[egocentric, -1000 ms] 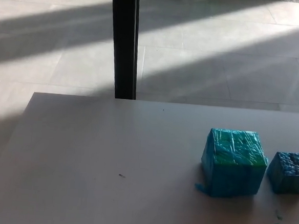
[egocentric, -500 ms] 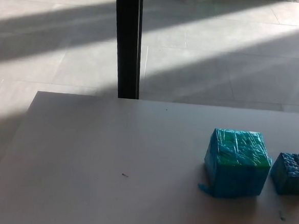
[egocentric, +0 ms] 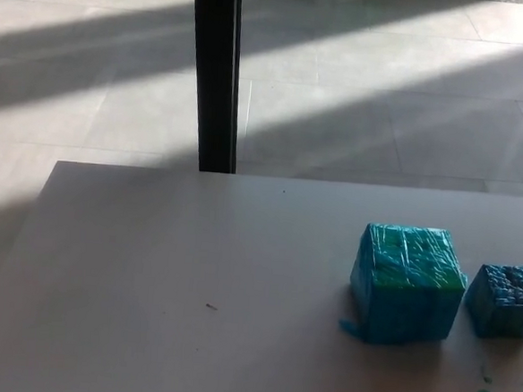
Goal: The robot uses its right hand to pick up the small cube kept on the middle on the desk and place it on the bigger cube kept next to it
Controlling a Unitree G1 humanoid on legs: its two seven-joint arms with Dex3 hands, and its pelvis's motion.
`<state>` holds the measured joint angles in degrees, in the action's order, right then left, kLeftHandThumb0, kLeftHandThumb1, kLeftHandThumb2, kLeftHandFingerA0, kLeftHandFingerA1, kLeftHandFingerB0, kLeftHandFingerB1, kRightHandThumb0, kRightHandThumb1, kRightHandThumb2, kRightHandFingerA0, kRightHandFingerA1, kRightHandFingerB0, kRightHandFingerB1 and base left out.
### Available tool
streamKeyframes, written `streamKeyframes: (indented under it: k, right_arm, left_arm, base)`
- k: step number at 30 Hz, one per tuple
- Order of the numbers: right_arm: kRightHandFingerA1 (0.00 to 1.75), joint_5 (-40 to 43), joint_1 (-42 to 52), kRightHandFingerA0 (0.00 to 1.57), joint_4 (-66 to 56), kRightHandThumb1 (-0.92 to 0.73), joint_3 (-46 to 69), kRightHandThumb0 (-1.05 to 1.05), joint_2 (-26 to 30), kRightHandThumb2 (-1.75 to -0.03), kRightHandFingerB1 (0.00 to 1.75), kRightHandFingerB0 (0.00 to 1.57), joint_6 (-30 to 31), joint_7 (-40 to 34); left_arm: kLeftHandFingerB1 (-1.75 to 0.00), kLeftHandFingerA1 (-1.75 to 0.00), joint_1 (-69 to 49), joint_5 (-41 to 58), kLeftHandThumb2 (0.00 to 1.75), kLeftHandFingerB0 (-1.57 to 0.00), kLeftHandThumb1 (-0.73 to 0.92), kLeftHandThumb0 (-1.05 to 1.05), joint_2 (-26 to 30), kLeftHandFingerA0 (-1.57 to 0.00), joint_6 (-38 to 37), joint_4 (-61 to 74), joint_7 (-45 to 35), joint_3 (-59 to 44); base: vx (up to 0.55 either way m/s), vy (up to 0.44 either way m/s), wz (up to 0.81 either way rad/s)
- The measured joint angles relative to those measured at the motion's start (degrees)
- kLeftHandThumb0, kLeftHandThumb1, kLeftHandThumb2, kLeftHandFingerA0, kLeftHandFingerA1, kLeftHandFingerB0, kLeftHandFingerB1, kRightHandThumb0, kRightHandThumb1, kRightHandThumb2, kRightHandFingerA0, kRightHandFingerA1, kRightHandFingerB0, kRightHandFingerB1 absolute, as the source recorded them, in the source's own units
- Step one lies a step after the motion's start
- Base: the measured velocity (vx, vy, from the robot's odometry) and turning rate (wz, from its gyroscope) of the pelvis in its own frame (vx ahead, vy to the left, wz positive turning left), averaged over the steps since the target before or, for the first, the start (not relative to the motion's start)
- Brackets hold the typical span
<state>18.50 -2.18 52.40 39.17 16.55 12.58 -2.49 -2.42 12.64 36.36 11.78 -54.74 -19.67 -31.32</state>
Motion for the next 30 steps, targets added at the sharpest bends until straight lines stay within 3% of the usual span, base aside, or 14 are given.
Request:
streamKeyframes:
  k: [2,5,6,7,9,10,13,20,21,23,27,28,29,30]
  right_arm:
    - [0.78,-0.58,2.08,0.24,-0.86,-0.86,-2.54,-0.53,0.07,-0.63,0.42,0.16,0.76,0.01]
    - [0.6,0.64,4.76,0.14,-3.54,-0.68,-1.17,-0.31,-0.26,-1.14,0.52,0.0,2.39,0.45]
    - [0.78,0.93,4.86,0.24,-3.72,-0.84,-0.66,-0.51,-0.26,-0.68,0.25,0.06,2.65,0.49]
    - [0.8,2.01,4.74,0.38,-4.03,-0.72,1.12,-0.59,-0.18,-0.88,0.42,0.06,3.45,0.41]
    - [0.84,2.65,4.32,0.53,-4.06,-0.7,2.35,-0.6,0.25,-0.91,0.46,0.09,3.6,0.27]
    - [0.88,2.75,4.1,0.47,-4.46,-0.86,2.6,-0.5,0.62,-0.67,0.29,0.1,3.64,-0.07]
    - [0.82,3.05,2.93,0.4,-6.03,-0.87,3.4,-0.47,2.47,-0.69,0.25,0.08,3.71,-0.73]
    - [0.56,5.96,-9.2,0.34,-7.38,-0.9,7.32,-0.5,12.19,-0.66,0.26,0.02,3.71,-0.13]
    - [0.48,6.42,-11.37,0.33,-7.67,-0.88,7.55,-0.5,13.04,-0.65,0.24,0.06,3.73,-0.04]
    - [0.44,7.26,-15.39,0.34,-8.07,-0.86,8.12,-0.51,14.43,-0.64,0.25,0.08,3.77,0.04]
    - [0.63,8.73,-23.59,0.34,-11.66,-0.64,7.94,-0.63,15.09,-0.94,0.36,0.04,4.57,-0.44]
    - [0.66,8.95,-24.68,0.36,-12.27,-0.62,7.85,-0.62,15.14,-0.99,0.38,0.0,4.67,-0.43]
    - [0.61,9.1,-25.73,0.36,-13.11,-0.79,7.51,-0.63,15.16,-0.64,0.38,0.04,4.74,-0.39]
    - [0.59,9.27,-26.61,0.26,-14.47,-0.63,6.98,-0.66,15.11,-0.99,0.36,0.02,4.85,-0.31]
  left_arm:
    - [-0.47,-0.59,0.04,0.1,1.2,-0.21,0.77,-0.89,0.0,-0.32,0.15,0.12,-0.01,-0.11]
    - [-0.41,-0.52,0.06,0.17,0.79,-0.29,0.84,-0.97,0.03,-0.35,0.46,0.46,-0.16,-0.07]
    - [-0.4,-0.52,0.07,0.17,0.8,-0.29,0.83,-0.99,0.06,-0.34,0.51,0.46,-0.17,-0.06]
    - [-0.46,-0.6,0.2,0.21,1.2,-0.19,0.75,-0.9,0.12,-0.33,0.54,0.27,-0.21,-0.06]
    - [-0.46,-0.61,0.4,0.28,1.19,-0.18,0.74,-0.88,0.18,-0.33,0.54,0.12,-0.33,-0.06]
    - [-0.39,-0.5,0.43,0.36,0.72,-0.32,0.92,-0.92,0.22,-0.36,0.55,0.14,-0.39,-0.07]
    - [-0.39,-0.49,0.44,0.64,0.72,-0.32,0.92,-0.92,0.29,-0.35,0.56,0.28,-0.46,-0.07]
    - [-0.38,-0.49,0.35,1.05,0.74,-0.32,0.92,-0.91,0.58,-0.35,0.56,0.35,-0.46,0.17]
    - [-0.46,-0.59,0.37,1.11,1.2,-0.18,0.76,-0.88,0.6,-0.34,0.56,0.39,-0.47,0.17]
    - [-0.39,-0.49,0.45,1.18,0.74,-0.32,0.92,-0.91,0.68,-0.35,0.56,0.38,-0.47,0.2]
    - [-0.39,-0.49,0.62,1.23,0.74,-0.33,0.92,-0.91,0.78,-0.36,0.56,0.11,-0.45,0.35]
    - [-0.46,-0.6,0.65,1.24,1.2,-0.19,0.76,-0.88,0.84,-0.35,0.56,0.03,-0.45,0.37]
    - [-0.38,-0.49,0.65,1.25,0.73,-0.32,0.92,-0.92,0.93,-0.35,0.56,-0.09,-0.46,0.42]
    - [-0.38,-0.48,0.62,1.26,0.72,-0.32,0.92,-0.93,0.99,-0.36,0.56,-0.19,-0.46,0.44]
  base:
    - [0.0,0.0,0.0]
    - [0.0,0.0,0.0]
    - [0.0,0.0,0.0]
    - [0.0,0.0,0.0]
    - [0.0,0.0,0.0]
    - [0.0,0.0,0.0]
    - [0.0,0.0,0.0]
    - [0.0,0.0,0.0]
    - [0.0,0.0,0.0]
    - [0.0,0.0,0.0]
    - [0.0,0.0,0.0]
    - [0.0,0.0,0.0]
    - [0.0,0.0,0.0]
    - [0.0,0.0,0.0]
